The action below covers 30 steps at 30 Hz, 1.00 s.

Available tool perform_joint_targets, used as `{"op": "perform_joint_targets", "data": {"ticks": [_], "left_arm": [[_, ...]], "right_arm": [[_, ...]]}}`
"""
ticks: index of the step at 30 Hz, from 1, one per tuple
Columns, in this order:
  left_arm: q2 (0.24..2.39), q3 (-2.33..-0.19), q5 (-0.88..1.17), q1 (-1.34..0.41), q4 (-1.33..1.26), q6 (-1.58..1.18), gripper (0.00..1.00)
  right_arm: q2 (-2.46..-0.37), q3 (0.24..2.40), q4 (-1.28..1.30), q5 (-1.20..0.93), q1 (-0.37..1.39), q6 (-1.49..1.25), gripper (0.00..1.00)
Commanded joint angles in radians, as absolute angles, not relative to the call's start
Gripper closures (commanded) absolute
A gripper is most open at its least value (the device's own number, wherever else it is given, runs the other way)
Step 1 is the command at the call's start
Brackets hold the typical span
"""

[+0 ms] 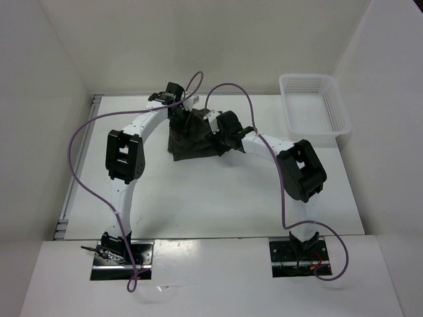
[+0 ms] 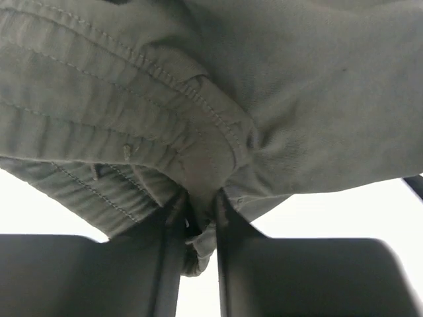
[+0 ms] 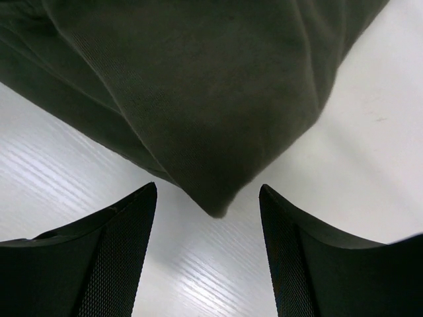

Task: Fold and stack the shorts
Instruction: Fold the shorts

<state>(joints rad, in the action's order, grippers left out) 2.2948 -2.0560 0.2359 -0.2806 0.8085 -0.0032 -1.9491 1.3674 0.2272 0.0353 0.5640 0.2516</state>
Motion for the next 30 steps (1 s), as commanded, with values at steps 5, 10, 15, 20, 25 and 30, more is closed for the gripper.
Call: {"op": "perform_joint_targets", "data": {"ticks": [5, 10, 15, 20, 25, 30], "left_arm": [[2.246, -2.111, 0.258, -0.275, 0.841, 0.000, 0.94], [2.168, -2.207, 0.247, -0.256, 0.936, 0.000, 1.00], [2.114, -2.182, 0.175, -0.224, 1.051, 0.000, 1.00], [2.020, -1.912, 0.131, -0.224, 1.010, 0.000, 1.00], [1.999, -1.623, 0.098, -0.215, 0.870, 0.000, 0.98], [2.008, -1.473, 0.074, -0.215, 0.729, 0.000, 0.91]], "right_arm": [[-2.017, 1.397, 0.170, 0.014, 0.558, 0.190, 0.48], [-2.029, 1.410, 0.140, 0.089, 0.558, 0.158, 1.00], [-2.008, 1.401, 0.158, 0.078, 0.558, 0.158, 1.00], [-1.987, 1.381, 0.158, 0.100, 0.558, 0.140, 1.00], [-1.987, 1.381, 0.158, 0.091, 0.558, 0.140, 1.00], [-1.996, 1.390, 0.158, 0.081, 0.558, 0.140, 1.00]]}}
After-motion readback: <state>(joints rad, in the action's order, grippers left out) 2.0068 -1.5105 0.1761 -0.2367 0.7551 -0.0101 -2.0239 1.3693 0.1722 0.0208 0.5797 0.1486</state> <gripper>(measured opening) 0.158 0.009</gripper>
